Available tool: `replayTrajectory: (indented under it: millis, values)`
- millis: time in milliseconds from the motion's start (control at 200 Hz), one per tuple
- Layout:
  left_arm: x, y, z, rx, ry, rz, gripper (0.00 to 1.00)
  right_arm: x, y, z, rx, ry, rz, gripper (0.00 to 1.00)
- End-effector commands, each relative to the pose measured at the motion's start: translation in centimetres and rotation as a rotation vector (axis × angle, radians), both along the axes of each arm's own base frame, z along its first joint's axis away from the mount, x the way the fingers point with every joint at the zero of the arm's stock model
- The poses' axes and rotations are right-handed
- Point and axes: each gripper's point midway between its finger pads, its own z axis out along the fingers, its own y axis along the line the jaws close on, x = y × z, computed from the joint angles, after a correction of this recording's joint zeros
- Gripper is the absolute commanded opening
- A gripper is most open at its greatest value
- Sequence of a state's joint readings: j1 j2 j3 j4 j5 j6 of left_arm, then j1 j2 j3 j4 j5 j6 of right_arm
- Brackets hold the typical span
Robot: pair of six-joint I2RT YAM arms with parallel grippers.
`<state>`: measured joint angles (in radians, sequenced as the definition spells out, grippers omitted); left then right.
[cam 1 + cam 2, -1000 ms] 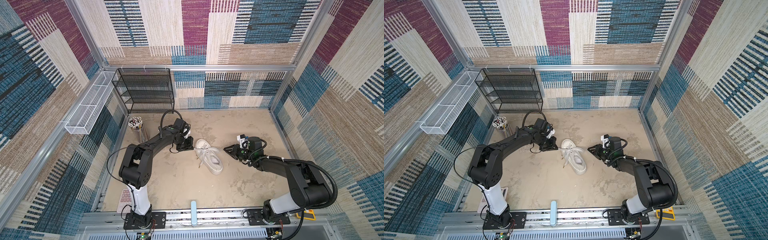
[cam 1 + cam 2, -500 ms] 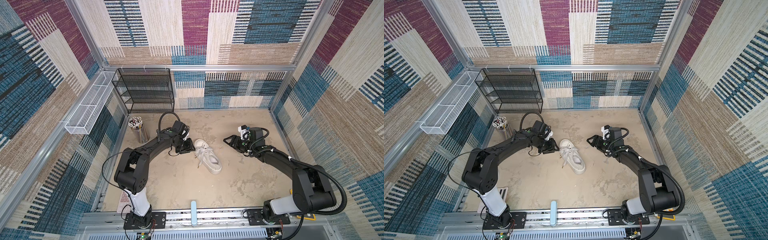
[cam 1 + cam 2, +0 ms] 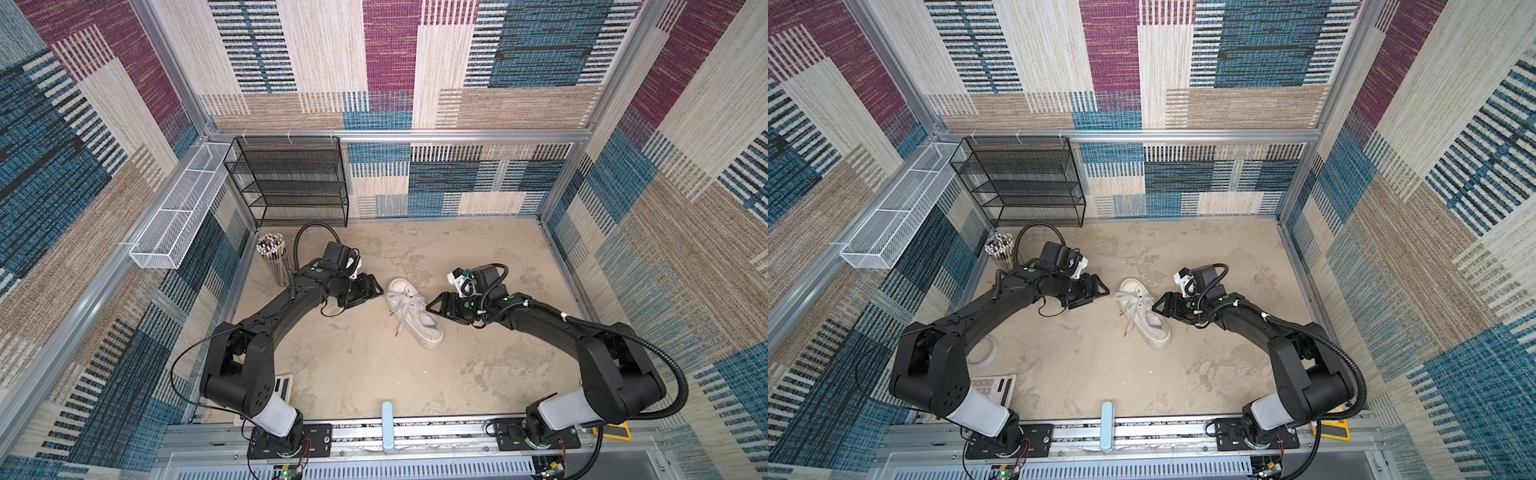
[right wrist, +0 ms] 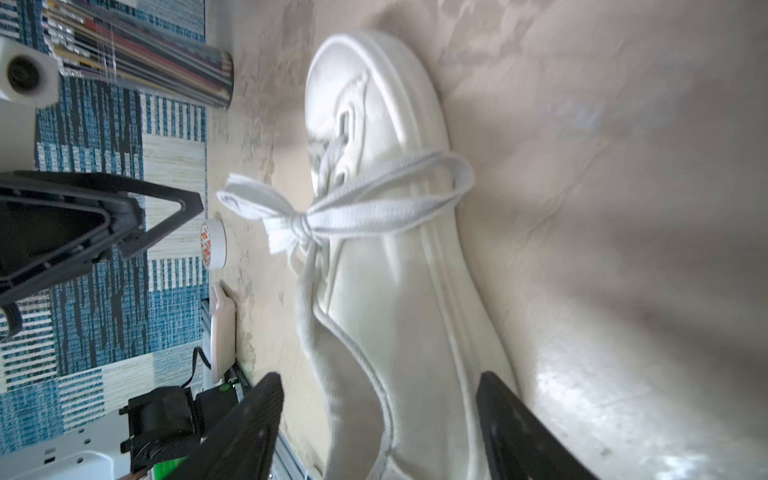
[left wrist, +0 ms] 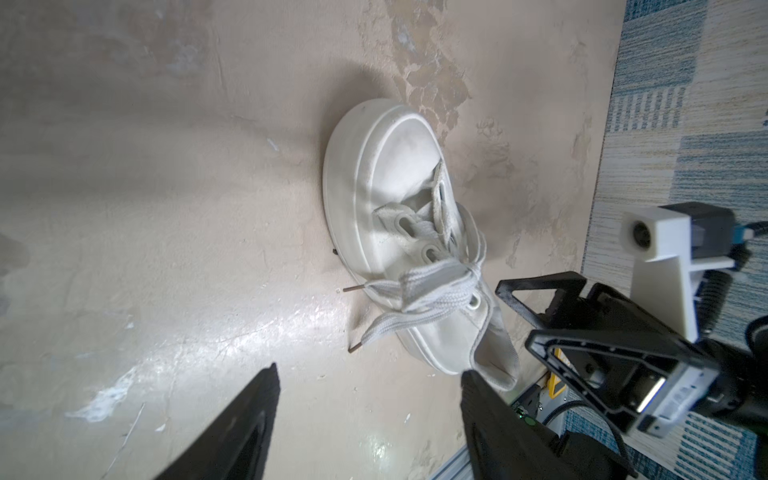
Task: Tie the shoes
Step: 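Open both grippers and release the bow loops, drawing back from the sneaker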
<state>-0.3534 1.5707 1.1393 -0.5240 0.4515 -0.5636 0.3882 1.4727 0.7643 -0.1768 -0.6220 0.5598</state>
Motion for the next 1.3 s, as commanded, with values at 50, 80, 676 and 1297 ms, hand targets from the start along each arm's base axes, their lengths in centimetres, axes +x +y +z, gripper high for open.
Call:
replayTrajectory:
  millis: [50, 80, 676, 1297]
  values:
    - [-1.9, 0.3, -0.6, 0.015, -0.003, -0.074, 0.70, -1.1, 2.2, 1.2, 0.077, -0.001, 0.038, 0.77]
    - [-2.1, 0.3, -0.6, 0.020, -0.017, -0.092, 0.68, -1.3, 2.6, 1.2, 0.084, 0.003, 0.045, 0.77]
    - [-4.2, -2.5, -5.3, 0.252, -0.329, -0.453, 0.58, 1.6, -0.4, 3.9, -0.092, -0.165, 0.037, 0.78]
    - [-3.5, -5.2, -8.0, 0.193, -0.526, -0.493, 0.52, 5.7, -0.5, 5.1, -0.129, -0.240, 0.121, 0.77]
